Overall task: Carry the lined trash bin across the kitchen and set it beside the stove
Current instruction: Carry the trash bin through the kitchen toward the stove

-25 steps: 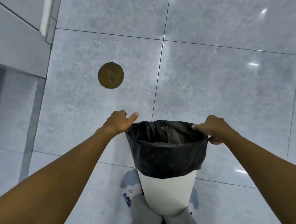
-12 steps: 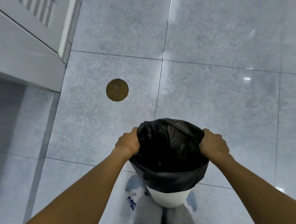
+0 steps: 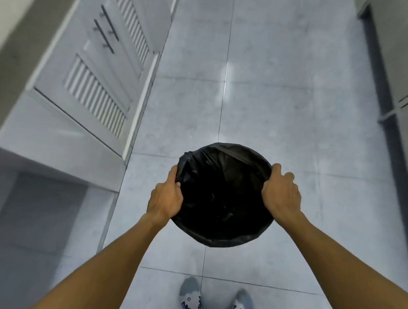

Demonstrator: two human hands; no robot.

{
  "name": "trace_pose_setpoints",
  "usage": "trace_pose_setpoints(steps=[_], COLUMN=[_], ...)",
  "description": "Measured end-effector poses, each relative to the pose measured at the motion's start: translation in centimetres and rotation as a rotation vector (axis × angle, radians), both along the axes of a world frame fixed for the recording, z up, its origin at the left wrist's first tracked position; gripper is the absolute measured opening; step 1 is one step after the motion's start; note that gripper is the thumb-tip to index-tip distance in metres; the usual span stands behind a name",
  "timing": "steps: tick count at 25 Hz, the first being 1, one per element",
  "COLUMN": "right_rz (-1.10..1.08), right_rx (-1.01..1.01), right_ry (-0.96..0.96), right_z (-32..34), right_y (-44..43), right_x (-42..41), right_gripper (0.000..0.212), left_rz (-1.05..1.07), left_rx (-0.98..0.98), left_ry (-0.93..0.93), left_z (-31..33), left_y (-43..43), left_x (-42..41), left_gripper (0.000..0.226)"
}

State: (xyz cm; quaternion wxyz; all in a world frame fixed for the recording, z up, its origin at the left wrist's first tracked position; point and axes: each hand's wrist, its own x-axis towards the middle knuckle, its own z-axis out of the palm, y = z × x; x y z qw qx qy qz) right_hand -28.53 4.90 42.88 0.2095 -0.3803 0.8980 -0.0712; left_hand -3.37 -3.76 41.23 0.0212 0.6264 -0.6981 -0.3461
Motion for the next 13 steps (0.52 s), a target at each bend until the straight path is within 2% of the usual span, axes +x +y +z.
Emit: trace_pose_setpoints(steps=[7,13], right_rz=[-0.001,0.069], right_rx=[-0.082,-0.087], right_ry=[0.087,0.243], right_z=[19.1,29.8], right_y=[-0.7,-2.0], right_x=[-1.3,-2.7], right_gripper=[0.021,0.022], left_rz=[-0.141,-0.180], left_rx=[-0.114,-0.145], left_ry=[0.049,0.055], left_z=[21.8,31.6], left_y=[-2.6,-4.9], left_x=[-0.8,-1.5], left_gripper=[0.053,0.046])
